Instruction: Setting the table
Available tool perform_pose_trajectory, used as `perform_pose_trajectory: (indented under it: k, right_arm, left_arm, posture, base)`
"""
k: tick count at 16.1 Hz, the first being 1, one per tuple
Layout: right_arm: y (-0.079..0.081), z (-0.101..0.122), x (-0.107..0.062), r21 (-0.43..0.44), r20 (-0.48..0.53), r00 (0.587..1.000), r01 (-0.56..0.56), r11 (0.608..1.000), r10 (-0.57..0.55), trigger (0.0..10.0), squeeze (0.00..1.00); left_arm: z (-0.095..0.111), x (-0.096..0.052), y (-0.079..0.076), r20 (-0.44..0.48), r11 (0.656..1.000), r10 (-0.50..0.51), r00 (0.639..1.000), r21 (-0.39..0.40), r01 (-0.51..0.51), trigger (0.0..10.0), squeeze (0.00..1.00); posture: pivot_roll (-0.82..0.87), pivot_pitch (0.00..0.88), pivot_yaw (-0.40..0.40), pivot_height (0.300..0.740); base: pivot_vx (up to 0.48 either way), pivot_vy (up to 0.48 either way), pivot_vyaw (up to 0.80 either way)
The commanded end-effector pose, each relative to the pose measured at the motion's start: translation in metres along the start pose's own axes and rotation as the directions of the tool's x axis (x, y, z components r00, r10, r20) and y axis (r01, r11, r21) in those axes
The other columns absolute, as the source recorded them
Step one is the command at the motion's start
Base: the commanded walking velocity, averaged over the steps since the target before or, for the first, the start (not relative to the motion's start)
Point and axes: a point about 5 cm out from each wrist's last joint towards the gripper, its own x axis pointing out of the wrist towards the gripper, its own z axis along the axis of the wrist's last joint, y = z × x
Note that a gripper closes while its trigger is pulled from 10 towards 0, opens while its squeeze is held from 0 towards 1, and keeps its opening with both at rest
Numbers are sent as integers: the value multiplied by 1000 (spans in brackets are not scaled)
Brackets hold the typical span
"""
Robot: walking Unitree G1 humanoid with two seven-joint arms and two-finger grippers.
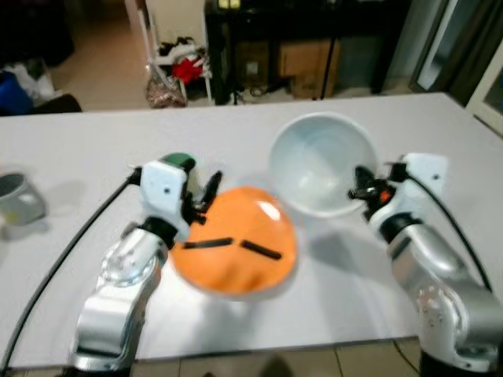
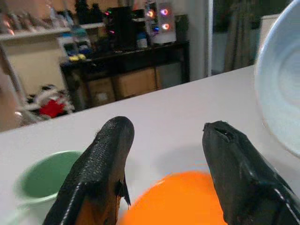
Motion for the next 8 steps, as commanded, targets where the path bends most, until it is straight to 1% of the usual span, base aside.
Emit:
perform_pose_trajectory:
  k: [1,2,3,4,5,6,7,8]
  right_arm:
    - [2,7,4,12,31,999,-12,1000,11,10000,0]
    - [-2,8,15,35,13,1000,-18,999,17,10000,0]
    - [-3,8,18,36,8,1000,-17,999,17,10000,0]
    - [-12,11,34,51,-6,1000,6,999,-6,10000,0]
    - [-21,9,50,69,-65,997,45,997,-40,10000,0]
    - [-27,11,64,93,-97,994,62,994,-53,10000,0]
    - [-31,13,77,132,-123,991,59,989,-43,10000,0]
    - [-35,17,91,138,-130,991,45,989,-27,10000,0]
  left_arm:
    - [3,-1,5,5,1000,5,1000,18,-5,10000,0]
    - [2,-3,7,-8,999,8,1000,37,-8,10000,0]
    - [1,-3,8,-9,999,10,1000,40,-9,10000,0]
    - [2,-4,11,-10,999,1,1000,53,0,10000,0]
    - [3,-4,11,-16,998,-23,1000,64,24,10000,0]
    - [3,-5,10,-25,996,-57,998,72,58,10000,0]
    - [3,-7,10,-35,993,-87,996,83,89,10000,0]
    - [2,-9,9,-51,989,-117,992,90,121,10000,0]
  posture:
    - [92,0,45,727]
    - [97,0,42,727]
    - [104,0,43,727]
    - [111,0,48,727]
    - [117,0,55,727]
    - [123,0,63,727]
    - [128,0,68,727]
    - [136,0,71,727]
  base:
    - [0,0,0]
    - [0,0,0]
    - [0,0,0]
    - [0,0,0]
    - [0,0,0]
    - [0,0,0]
    - [0,0,0]
    - [0,0,0]
